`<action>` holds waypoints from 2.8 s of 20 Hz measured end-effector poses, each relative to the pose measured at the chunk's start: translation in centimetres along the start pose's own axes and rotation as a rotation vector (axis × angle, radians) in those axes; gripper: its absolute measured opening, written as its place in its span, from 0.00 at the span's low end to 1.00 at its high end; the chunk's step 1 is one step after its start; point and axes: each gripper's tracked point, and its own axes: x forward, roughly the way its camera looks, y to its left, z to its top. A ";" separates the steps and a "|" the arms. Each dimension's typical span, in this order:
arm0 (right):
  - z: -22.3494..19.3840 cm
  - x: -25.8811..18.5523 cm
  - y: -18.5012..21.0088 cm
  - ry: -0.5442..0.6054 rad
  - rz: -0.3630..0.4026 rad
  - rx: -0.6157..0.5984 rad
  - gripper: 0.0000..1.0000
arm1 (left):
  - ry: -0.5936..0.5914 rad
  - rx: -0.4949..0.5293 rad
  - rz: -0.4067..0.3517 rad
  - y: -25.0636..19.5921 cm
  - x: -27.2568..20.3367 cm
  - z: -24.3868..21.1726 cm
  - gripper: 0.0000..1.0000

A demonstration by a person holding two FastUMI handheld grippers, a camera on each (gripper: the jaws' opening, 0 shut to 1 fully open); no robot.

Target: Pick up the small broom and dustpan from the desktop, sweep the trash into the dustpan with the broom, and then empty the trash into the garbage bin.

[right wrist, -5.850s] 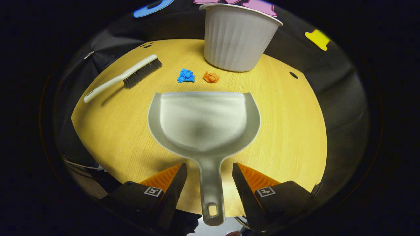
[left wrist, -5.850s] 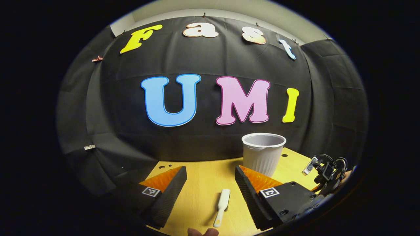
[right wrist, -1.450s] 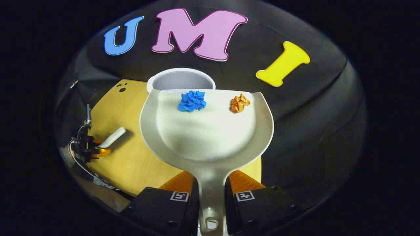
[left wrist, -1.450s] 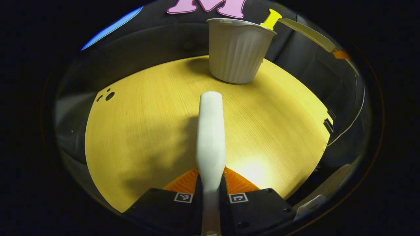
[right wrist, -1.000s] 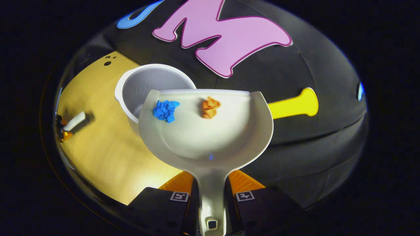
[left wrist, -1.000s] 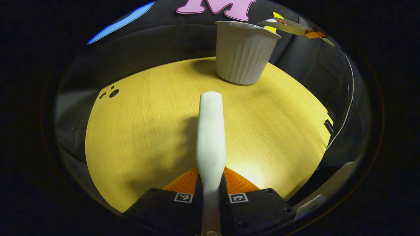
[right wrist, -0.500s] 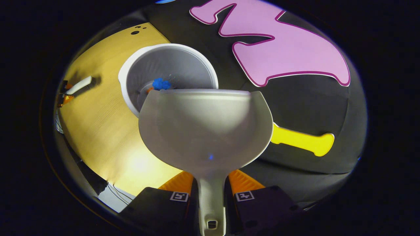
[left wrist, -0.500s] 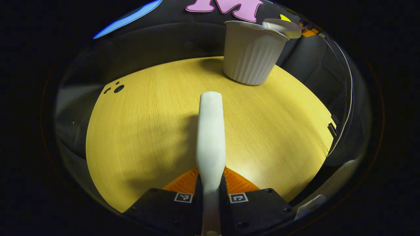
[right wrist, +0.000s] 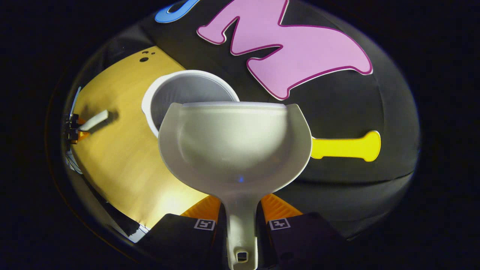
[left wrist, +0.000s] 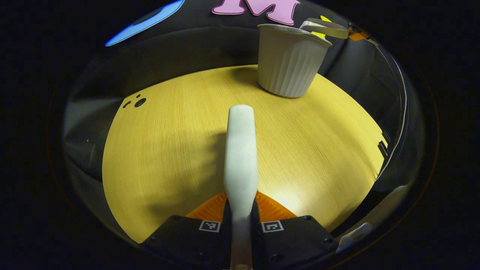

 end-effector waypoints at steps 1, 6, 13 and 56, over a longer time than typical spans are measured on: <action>-0.2 -0.8 0.5 -0.031 0.014 0.028 0.37 | 0.001 -0.003 0.004 -0.1 0.0 0.0 0.25; -3.4 -4.5 5.2 -0.136 0.115 0.188 0.37 | 0.014 0.004 0.019 -0.5 0.5 0.3 0.26; -16.8 -2.7 21.4 -0.026 0.322 0.383 0.37 | 0.042 0.027 0.071 -0.7 1.5 0.0 0.25; -0.9 -13.5 13.5 -0.814 0.061 0.648 0.43 | -0.818 -0.047 0.205 -3.3 -25.1 22.4 0.31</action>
